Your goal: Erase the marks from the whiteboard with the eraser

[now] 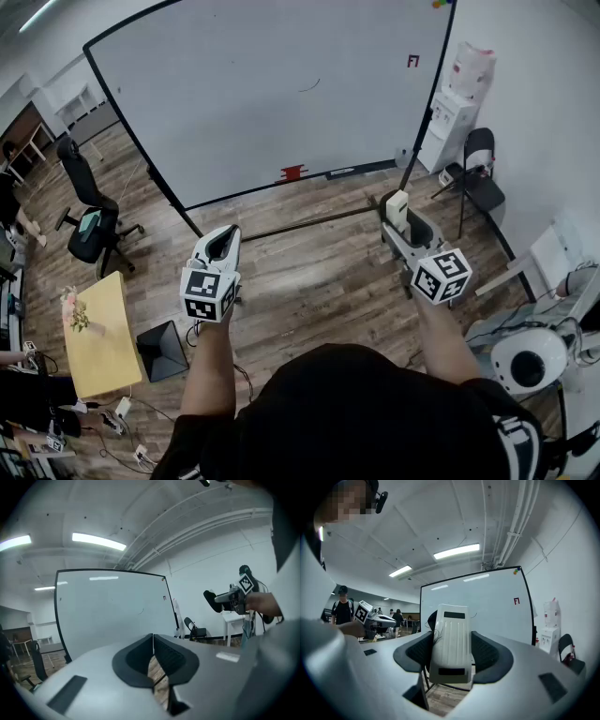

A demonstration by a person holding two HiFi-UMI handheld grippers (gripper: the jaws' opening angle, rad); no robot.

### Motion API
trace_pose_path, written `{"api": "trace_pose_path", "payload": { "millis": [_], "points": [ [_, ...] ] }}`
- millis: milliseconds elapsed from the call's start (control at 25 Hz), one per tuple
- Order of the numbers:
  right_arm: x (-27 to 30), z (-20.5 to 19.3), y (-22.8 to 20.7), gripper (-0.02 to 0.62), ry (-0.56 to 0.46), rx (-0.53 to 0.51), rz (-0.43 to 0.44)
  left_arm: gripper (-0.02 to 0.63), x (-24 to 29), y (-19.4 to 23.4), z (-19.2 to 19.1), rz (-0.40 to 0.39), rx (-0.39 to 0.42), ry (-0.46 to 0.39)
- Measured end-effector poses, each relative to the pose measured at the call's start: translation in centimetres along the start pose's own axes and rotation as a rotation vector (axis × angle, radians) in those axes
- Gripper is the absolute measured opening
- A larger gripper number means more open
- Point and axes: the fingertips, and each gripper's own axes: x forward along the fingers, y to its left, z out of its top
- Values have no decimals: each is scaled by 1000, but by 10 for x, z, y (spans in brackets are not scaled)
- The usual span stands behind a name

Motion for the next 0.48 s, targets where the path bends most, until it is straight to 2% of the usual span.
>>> {"api": "trace_pose_path", "payload": {
  "millis": [160, 480],
  "points": [
    [10, 5, 1, 250, 5, -13, 8, 12, 5, 7, -4, 9, 13, -1],
    [14, 18, 9, 250, -33, 9, -35, 12, -8, 16, -9, -15, 22, -16]
  ]
}}
